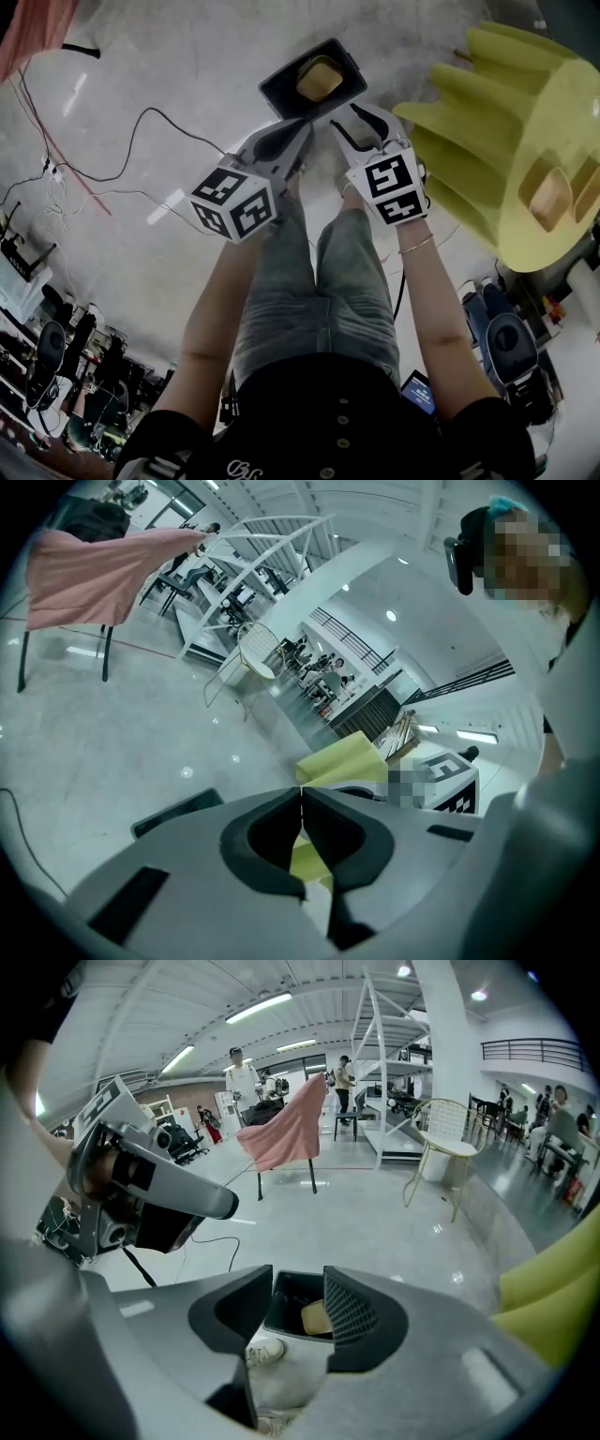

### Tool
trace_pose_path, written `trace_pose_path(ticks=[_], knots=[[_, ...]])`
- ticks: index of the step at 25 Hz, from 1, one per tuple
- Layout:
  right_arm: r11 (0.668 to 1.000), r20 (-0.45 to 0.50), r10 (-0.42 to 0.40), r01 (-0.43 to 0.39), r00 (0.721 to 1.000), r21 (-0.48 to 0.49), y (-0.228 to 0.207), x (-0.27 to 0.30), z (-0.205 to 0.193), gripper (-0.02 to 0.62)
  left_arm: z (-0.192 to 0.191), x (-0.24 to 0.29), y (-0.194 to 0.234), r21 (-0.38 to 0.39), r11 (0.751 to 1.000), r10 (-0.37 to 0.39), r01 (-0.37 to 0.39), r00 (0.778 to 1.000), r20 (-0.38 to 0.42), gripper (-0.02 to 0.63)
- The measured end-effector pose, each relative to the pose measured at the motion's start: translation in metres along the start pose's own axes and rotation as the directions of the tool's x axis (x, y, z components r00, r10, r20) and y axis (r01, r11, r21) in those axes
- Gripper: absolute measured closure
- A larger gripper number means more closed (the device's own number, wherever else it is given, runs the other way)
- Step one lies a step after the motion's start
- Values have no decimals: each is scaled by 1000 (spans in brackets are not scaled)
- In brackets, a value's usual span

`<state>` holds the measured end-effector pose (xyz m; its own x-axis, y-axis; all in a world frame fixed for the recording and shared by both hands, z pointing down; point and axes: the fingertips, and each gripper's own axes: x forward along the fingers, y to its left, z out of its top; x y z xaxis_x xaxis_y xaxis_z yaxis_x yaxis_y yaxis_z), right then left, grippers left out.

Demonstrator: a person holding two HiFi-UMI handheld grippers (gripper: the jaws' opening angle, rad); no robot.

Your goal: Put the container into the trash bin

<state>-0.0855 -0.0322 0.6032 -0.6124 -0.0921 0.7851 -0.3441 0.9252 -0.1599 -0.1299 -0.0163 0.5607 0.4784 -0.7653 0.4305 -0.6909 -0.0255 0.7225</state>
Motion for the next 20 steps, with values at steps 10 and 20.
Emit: trace_pose_path(ticks=[10,20], knots=[[993,67,-105,101,992,67,-26,-73,7,437,25,22,-67,93,991,-93,96,995,-38,591],[970,144,-218,199,965,138,-42,-172,18,437,54,38,-175,197,954,-213,224,974,-74,591]])
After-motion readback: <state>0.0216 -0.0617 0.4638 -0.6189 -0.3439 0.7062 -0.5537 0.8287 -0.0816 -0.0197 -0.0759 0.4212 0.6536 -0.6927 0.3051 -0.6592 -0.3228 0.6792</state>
